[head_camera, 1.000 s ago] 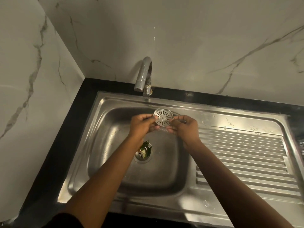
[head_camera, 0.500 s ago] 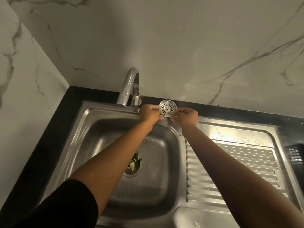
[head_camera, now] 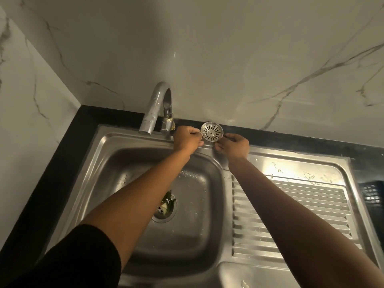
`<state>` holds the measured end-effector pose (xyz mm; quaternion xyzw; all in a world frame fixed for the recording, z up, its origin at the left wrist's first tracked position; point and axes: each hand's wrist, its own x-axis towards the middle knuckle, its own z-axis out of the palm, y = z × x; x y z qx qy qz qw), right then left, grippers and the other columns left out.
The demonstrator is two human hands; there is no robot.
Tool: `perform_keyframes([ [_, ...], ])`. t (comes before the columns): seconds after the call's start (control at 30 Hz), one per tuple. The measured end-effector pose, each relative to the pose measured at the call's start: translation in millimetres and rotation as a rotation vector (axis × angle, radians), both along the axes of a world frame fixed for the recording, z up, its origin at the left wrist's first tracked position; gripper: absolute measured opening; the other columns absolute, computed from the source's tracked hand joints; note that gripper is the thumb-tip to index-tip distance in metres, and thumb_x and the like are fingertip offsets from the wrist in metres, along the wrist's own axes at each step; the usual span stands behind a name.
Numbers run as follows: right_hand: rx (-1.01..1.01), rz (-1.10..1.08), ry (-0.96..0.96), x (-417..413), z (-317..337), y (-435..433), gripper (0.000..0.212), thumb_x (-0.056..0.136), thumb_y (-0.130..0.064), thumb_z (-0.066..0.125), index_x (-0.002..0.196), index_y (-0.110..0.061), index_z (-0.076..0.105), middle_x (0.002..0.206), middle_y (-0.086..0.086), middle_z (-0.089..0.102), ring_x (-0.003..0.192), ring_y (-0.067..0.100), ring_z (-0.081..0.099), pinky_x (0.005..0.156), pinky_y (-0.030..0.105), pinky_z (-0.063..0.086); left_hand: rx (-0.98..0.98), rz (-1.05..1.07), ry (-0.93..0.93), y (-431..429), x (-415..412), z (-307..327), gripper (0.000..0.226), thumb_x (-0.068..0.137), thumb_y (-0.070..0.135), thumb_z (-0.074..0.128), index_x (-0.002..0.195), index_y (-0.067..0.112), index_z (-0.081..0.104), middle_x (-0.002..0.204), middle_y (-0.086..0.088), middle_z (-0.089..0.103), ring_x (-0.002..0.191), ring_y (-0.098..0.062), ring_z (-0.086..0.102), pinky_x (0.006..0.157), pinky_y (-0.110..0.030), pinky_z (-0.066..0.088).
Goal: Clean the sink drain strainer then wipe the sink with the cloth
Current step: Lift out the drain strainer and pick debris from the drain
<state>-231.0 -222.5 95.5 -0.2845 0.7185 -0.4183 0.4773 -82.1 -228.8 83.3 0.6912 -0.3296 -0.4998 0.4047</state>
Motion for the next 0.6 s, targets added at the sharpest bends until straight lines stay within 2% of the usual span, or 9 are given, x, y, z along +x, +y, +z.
perform_keyframes([
  [0.07, -0.041, 0.015, 0.06, 2, 0, 14, 0.017, 0.09, -0.002, 0.074, 0.106, -0.006, 0.073, 0.083, 0.007, 0.076, 0.064, 0.015, 0.075, 0.066, 0.03, 0.065, -0.032, -0.038, -0.047, 14, 10, 4, 0.013, 0.093, 0.004, 0.068, 0.104, 0.001, 0.075, 0.086, -0.012, 0.077, 0.077, -0.031, 0.079, 0.082, -0.046, 0.065],
  [0.17, -0.142, 0.133, 0.164, 12, -3, 50, 0.011, 0.094, -0.008, 0.068, 0.094, -0.017, 0.073, 0.078, 0.005, 0.077, 0.066, 0.017, 0.075, 0.067, 0.032, 0.065, -0.078, -0.164, -0.174, 47, 33, 4, 0.01, 0.094, 0.006, 0.069, 0.097, 0.01, 0.077, 0.088, -0.007, 0.079, 0.079, -0.025, 0.079, 0.078, -0.039, 0.066],
  [0.27, -0.184, 0.341, 0.23, 29, -9, 93, 0.011, 0.096, -0.015, 0.068, 0.097, -0.025, 0.072, 0.082, -0.004, 0.075, 0.073, 0.012, 0.073, 0.066, 0.024, 0.059, -0.062, -0.249, -0.29, 87, 62, -11, 0.008, 0.094, 0.017, 0.072, 0.097, 0.021, 0.078, 0.093, 0.002, 0.079, 0.085, -0.016, 0.076, 0.082, -0.04, 0.064],
  [0.37, -0.147, 0.587, 0.345, 49, -23, 125, 0.015, 0.097, -0.017, 0.069, 0.108, -0.025, 0.072, 0.093, -0.015, 0.07, 0.082, -0.006, 0.065, 0.069, 0.004, 0.046, 0.014, -0.255, -0.347, 127, 87, -33, 0.011, 0.092, 0.019, 0.073, 0.102, 0.019, 0.078, 0.096, 0.001, 0.079, 0.088, -0.014, 0.074, 0.086, -0.04, 0.063],
  [0.43, -0.102, 0.748, 0.41, 62, -39, 139, 0.017, 0.097, -0.013, 0.065, 0.109, -0.023, 0.072, 0.097, -0.01, 0.07, 0.081, -0.005, 0.063, 0.067, 0.002, 0.042, 0.06, -0.242, -0.383, 148, 100, -46, 0.015, 0.091, 0.016, 0.074, 0.104, 0.017, 0.079, 0.101, 0.0, 0.079, 0.092, -0.012, 0.073, 0.09, -0.037, 0.061],
  [0.47, -0.083, 0.823, 0.451, 68, -46, 144, 0.02, 0.097, -0.012, 0.062, 0.112, -0.021, 0.072, 0.102, -0.007, 0.072, 0.085, 0.0, 0.064, 0.071, 0.004, 0.043, 0.089, -0.239, -0.399, 157, 106, -52, 0.017, 0.089, 0.013, 0.074, 0.106, 0.016, 0.078, 0.106, -0.001, 0.079, 0.095, -0.011, 0.072, 0.093, -0.032, 0.059],
  [0.53, -0.082, 0.964, 0.518, 80, -61, 152, 0.026, 0.095, -0.01, 0.058, 0.115, -0.018, 0.074, 0.11, -0.001, 0.073, 0.096, 0.013, 0.068, 0.079, 0.019, 0.048, 0.15, -0.248, -0.43, 171, 116, -62, 0.023, 0.087, 0.008, 0.074, 0.109, 0.015, 0.078, 0.111, 0.0, 0.078, 0.099, -0.01, 0.071, 0.093, -0.026, 0.055],
  [0.6, -0.086, 1.113, 0.589, 89, -77, 158, 0.028, 0.093, -0.01, 0.058, 0.116, -0.017, 0.073, 0.113, 0.003, 0.07, 0.101, 0.021, 0.067, 0.08, 0.024, 0.046, 0.204, -0.279, -0.454, 182, 123, -70, 0.028, 0.084, 0.008, 0.074, 0.111, 0.016, 0.077, 0.111, 0.0, 0.078, 0.102, -0.012, 0.071, 0.094, -0.029, 0.056],
])
